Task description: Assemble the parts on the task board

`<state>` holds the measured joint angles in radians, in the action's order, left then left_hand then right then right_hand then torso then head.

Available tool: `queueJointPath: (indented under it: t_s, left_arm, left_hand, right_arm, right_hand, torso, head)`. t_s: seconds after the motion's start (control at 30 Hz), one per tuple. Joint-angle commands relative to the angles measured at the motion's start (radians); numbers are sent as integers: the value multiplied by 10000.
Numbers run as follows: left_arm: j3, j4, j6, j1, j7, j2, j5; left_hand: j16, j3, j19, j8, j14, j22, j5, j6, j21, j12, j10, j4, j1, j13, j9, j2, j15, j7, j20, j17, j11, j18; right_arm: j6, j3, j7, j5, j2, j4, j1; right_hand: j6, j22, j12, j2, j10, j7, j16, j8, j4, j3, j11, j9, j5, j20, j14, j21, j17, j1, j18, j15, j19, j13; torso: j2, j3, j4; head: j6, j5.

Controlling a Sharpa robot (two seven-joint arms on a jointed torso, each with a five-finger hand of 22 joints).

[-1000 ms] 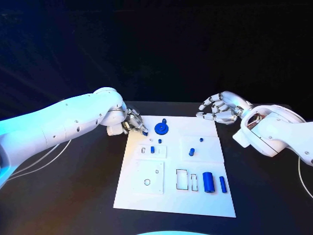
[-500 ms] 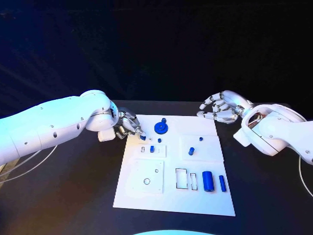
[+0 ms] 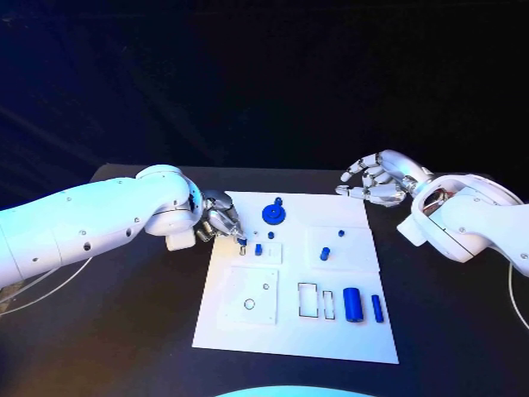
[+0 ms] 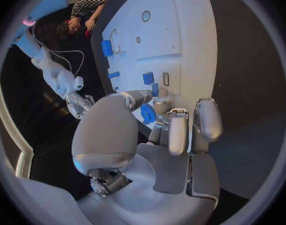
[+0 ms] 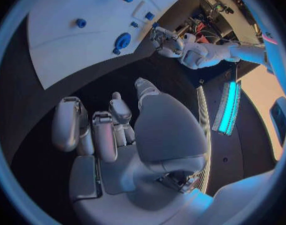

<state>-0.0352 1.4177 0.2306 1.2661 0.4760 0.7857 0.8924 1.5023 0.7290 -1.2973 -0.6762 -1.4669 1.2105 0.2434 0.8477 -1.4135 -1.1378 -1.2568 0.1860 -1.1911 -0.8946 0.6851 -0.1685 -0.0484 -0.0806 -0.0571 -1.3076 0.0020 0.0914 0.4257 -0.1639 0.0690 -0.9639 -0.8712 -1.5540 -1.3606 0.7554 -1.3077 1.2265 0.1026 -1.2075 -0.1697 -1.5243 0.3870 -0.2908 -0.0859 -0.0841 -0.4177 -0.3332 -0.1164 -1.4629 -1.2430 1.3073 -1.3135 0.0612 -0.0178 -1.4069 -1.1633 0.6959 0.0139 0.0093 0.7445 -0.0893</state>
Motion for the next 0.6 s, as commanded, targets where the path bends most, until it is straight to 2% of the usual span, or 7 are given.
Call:
queueJointPath:
  t_s: [0.03,0.23,0.43,0.6]
  left_arm:
    - [-41,70,-302,-26,23,-44,472]
    - [-103,159,-221,-64,127,-105,526]
    - [-128,256,-32,-82,189,-115,553]
    - [-160,302,53,-93,226,-110,612]
  left_hand:
    - [54,1749,-43,-39,-677,0,42,67,-37,-53,-85,-1699,100,-12,933,-4,-92,12,18,-1309,-12,-96]
    - [67,1783,-62,-56,-687,25,184,116,-50,-95,-162,-1730,154,-85,944,-50,-112,37,34,-1337,-35,-101]
    - [83,1833,-87,-73,-698,59,461,179,-70,-95,-218,-1778,231,-112,958,-118,-139,63,60,-1370,-62,-107]
    - [89,1841,-93,-78,-702,69,554,198,-76,-113,-248,-1792,257,-146,963,-138,-146,71,68,-1382,-69,-109]
  right_arm:
    - [93,2,-152,-60,-12,-16,5]
    - [91,2,-155,-69,-20,-19,5]
    - [9,2,-128,-73,-24,-21,5]
    - [-29,2,-109,-76,-32,-22,5]
  right_hand:
    - [-55,-725,-42,4,60,13,66,65,48,-28,-12,11,-70,4,-812,34,1639,-141,122,66,67,8]
    - [-56,-720,-41,12,61,13,74,68,53,-33,-12,14,-73,4,-808,44,1625,-161,124,66,72,6]
    - [-56,-715,-37,18,58,14,81,71,53,-36,-12,16,-74,4,-805,56,1613,-173,126,66,77,2]
    - [-56,-716,-33,21,54,13,82,71,52,-35,-13,17,-73,4,-804,55,1611,-176,126,66,77,-2]
  torso:
    - [10,9,0]
    - [12,5,-33]
    - [2,13,-20]
    - [-4,15,-8]
  head:
    - [20,-28]
    - [55,-45]
    - [30,-39]
    - [40,-40]
